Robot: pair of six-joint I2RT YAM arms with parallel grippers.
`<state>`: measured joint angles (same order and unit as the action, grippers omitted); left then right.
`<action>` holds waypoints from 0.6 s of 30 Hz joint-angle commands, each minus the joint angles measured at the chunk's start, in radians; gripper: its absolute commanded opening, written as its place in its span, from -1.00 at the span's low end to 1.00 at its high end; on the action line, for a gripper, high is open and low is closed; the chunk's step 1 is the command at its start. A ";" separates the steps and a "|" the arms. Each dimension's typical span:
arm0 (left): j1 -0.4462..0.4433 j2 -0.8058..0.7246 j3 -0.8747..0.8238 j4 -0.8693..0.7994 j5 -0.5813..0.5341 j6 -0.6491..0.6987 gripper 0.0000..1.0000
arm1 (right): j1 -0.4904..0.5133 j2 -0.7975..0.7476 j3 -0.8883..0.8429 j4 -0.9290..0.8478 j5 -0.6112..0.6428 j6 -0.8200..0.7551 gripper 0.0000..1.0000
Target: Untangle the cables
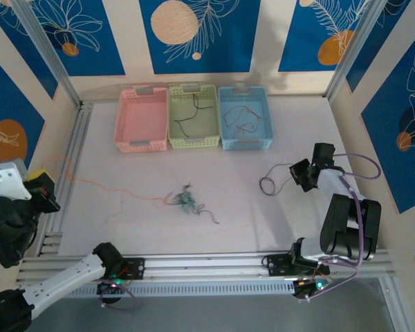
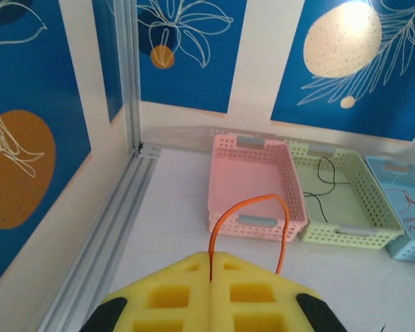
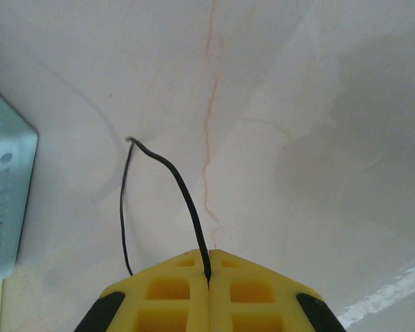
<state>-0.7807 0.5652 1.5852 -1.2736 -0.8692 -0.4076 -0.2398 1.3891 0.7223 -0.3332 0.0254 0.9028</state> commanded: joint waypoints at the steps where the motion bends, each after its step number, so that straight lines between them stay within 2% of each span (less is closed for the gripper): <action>1: 0.000 -0.004 0.012 0.000 -0.034 0.041 -1.00 | -0.014 -0.029 -0.019 -0.014 0.033 0.016 -1.00; 5: -0.004 -0.005 -0.023 0.044 0.042 0.045 -1.00 | 0.000 -0.021 -0.010 -0.014 -0.001 -0.001 -1.00; 8: -0.004 0.008 -0.057 0.090 0.128 0.049 -1.00 | 0.051 -0.027 0.012 -0.018 -0.035 -0.037 -1.00; 12: -0.004 0.044 -0.095 0.140 0.232 0.049 -1.00 | 0.142 -0.067 0.066 -0.039 -0.088 -0.093 -1.00; 15: -0.004 0.063 -0.124 0.169 0.279 0.048 -1.00 | 0.218 -0.126 0.122 -0.048 -0.129 -0.146 -1.00; 18: -0.004 0.077 -0.154 0.184 0.307 0.043 -1.00 | 0.307 -0.169 0.205 -0.085 -0.118 -0.209 -1.00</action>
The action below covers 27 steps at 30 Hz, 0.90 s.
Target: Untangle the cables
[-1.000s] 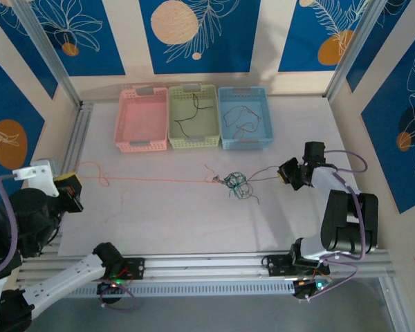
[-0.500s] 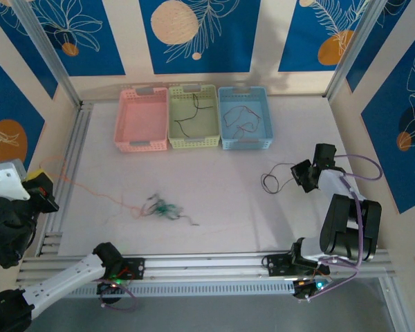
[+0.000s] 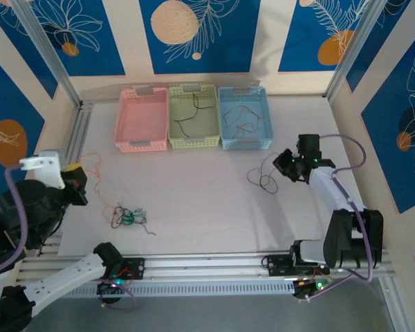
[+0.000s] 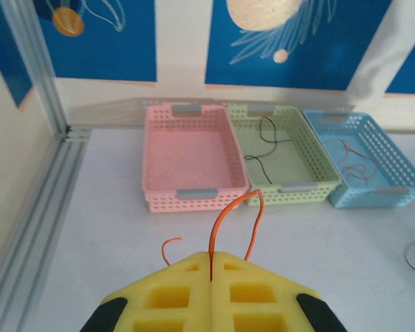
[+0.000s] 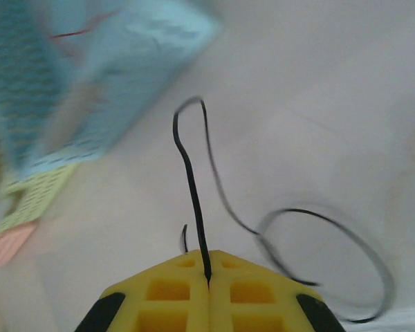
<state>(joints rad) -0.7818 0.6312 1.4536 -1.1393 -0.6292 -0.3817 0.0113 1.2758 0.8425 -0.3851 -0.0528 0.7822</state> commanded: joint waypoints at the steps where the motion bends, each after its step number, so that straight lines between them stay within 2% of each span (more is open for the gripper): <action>1: -0.002 0.013 -0.030 0.054 0.072 0.016 -1.00 | 0.084 -0.063 0.116 -0.044 -0.042 -0.111 -1.00; 6: -0.003 0.023 -0.087 0.061 0.099 -0.001 -1.00 | 0.248 -0.076 0.283 -0.087 -0.047 -0.218 -1.00; 13: -0.003 0.014 -0.175 0.068 0.110 -0.024 -1.00 | 0.358 0.003 0.534 -0.093 -0.064 -0.295 -1.00; 24: -0.002 -0.033 -0.259 0.080 0.134 -0.078 -1.00 | 0.401 0.428 1.011 -0.101 -0.096 -0.262 -1.00; 27: -0.002 -0.040 -0.267 0.072 0.140 -0.082 -1.00 | 0.414 0.532 1.074 -0.037 -0.085 -0.224 -1.00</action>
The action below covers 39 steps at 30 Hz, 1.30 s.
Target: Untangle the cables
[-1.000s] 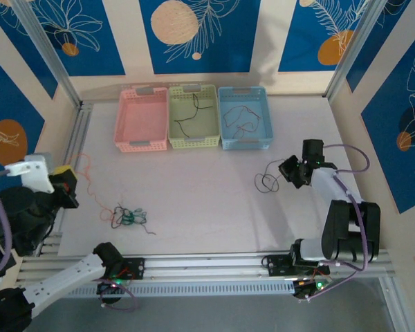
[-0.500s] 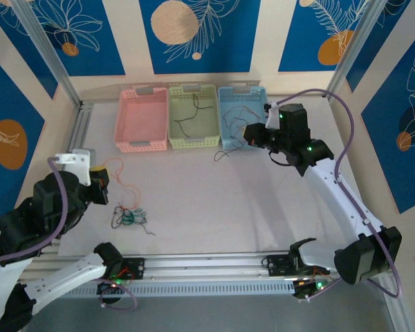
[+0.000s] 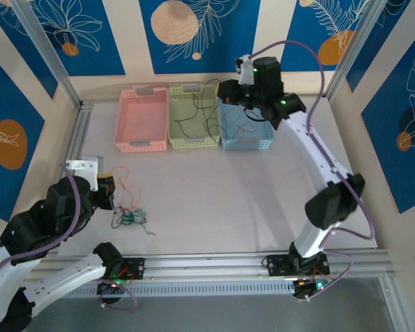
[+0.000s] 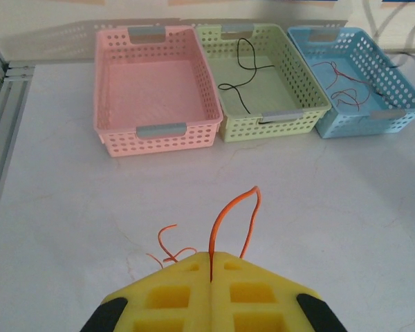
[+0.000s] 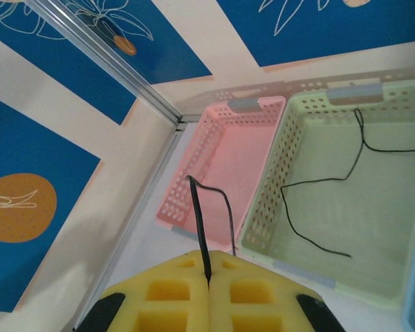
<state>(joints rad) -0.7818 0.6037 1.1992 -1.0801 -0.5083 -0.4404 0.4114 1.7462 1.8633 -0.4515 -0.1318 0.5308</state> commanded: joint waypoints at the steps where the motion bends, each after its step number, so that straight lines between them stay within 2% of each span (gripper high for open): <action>1: -0.003 -0.018 -0.018 0.013 0.018 -0.024 -1.00 | 0.017 0.091 0.070 0.058 -0.007 0.035 -1.00; 6: -0.003 -0.025 -0.031 0.012 0.015 -0.033 -1.00 | 0.013 0.305 0.277 0.028 0.063 0.079 -1.00; 12: -0.003 -0.022 -0.046 0.026 0.033 -0.041 -1.00 | 0.007 0.594 0.587 -0.124 0.050 0.128 -1.00; 13: -0.002 -0.022 -0.048 0.030 0.034 -0.043 -1.00 | 0.006 0.629 0.613 -0.145 0.045 0.136 -0.93; 15: -0.003 -0.023 -0.051 0.035 0.039 -0.043 -1.00 | 0.005 0.689 0.641 -0.171 0.017 0.148 -0.56; 18: -0.002 -0.018 -0.053 0.034 0.049 -0.044 -1.00 | 0.008 0.711 0.616 -0.189 0.005 0.141 -0.19; 22: -0.003 -0.012 -0.064 0.049 0.065 -0.043 -1.00 | 0.007 0.668 0.574 -0.238 0.007 0.081 -0.03; 25: -0.003 0.001 -0.075 0.090 0.115 -0.026 -1.00 | 0.009 0.549 0.415 -0.194 0.025 0.041 -0.02; 31: -0.001 0.031 -0.085 0.220 0.292 0.019 -1.00 | 0.013 0.134 -0.162 0.129 -0.005 0.061 -0.02; 36: -0.001 0.161 -0.016 0.282 0.413 0.060 -1.00 | 0.011 -0.158 -0.552 0.253 -0.032 0.071 -0.07; 39: -0.001 0.252 0.042 0.350 0.516 0.075 -1.00 | 0.004 -0.318 -0.738 0.289 0.004 0.065 -0.10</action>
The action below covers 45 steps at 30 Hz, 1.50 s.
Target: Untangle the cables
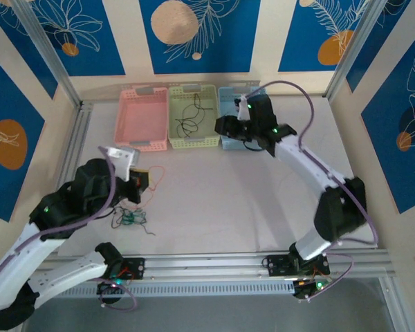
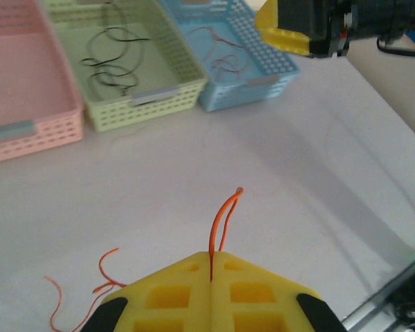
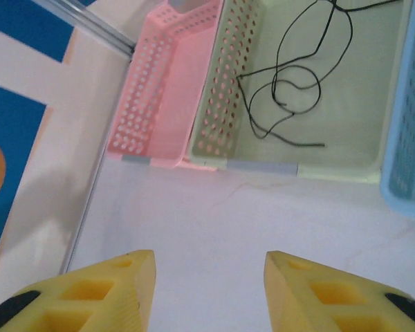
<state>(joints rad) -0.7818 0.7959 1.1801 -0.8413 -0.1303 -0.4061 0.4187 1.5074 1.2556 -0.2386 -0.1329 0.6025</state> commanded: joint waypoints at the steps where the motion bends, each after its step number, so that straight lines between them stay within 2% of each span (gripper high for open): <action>1: -0.002 0.090 0.084 0.135 0.179 0.043 -1.00 | -0.009 -0.119 -0.171 0.080 0.004 -0.007 -0.12; 5: -0.003 0.259 0.233 0.195 0.352 0.040 -1.00 | -0.049 -0.249 -0.311 0.066 0.001 -0.008 -0.17; 9: -0.006 0.349 0.322 0.222 0.411 0.032 -1.00 | -0.110 -0.318 -0.393 0.061 -0.036 0.006 -0.23; 13: -0.004 0.341 0.257 0.218 0.333 0.038 -1.00 | -0.142 -0.336 -0.422 0.043 -0.046 0.013 -0.26; 18: 0.001 0.279 0.026 0.225 0.217 -0.031 -1.00 | -0.144 -0.316 -0.441 0.038 -0.056 0.023 -0.18; 23: 0.017 0.203 -0.222 0.276 0.184 -0.121 -1.00 | -0.141 -0.282 -0.450 0.048 -0.064 0.037 0.00; 26: 0.024 0.177 -0.314 0.291 0.190 -0.150 -1.00 | -0.116 -0.225 -0.433 0.038 -0.086 0.025 0.06; 29: 0.026 0.161 -0.362 0.293 0.187 -0.157 -1.00 | -0.075 -0.092 -0.354 -0.078 -0.061 -0.010 0.09; 32: 0.027 0.160 -0.393 0.295 0.181 -0.160 -1.00 | -0.047 0.008 -0.312 -0.145 -0.095 -0.018 0.07; 42: 0.028 0.155 -0.455 0.292 0.149 -0.167 -1.00 | 0.016 0.024 -0.344 -0.191 -0.056 -0.028 0.08; 45: 0.028 0.155 -0.467 0.303 0.152 -0.172 -1.00 | 0.027 0.005 -0.373 -0.174 -0.079 -0.030 0.08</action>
<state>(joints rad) -0.7631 0.9672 0.7334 -0.5587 0.0387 -0.5617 0.4351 1.5333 0.9085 -0.3878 -0.1879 0.5926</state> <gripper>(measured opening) 0.065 0.539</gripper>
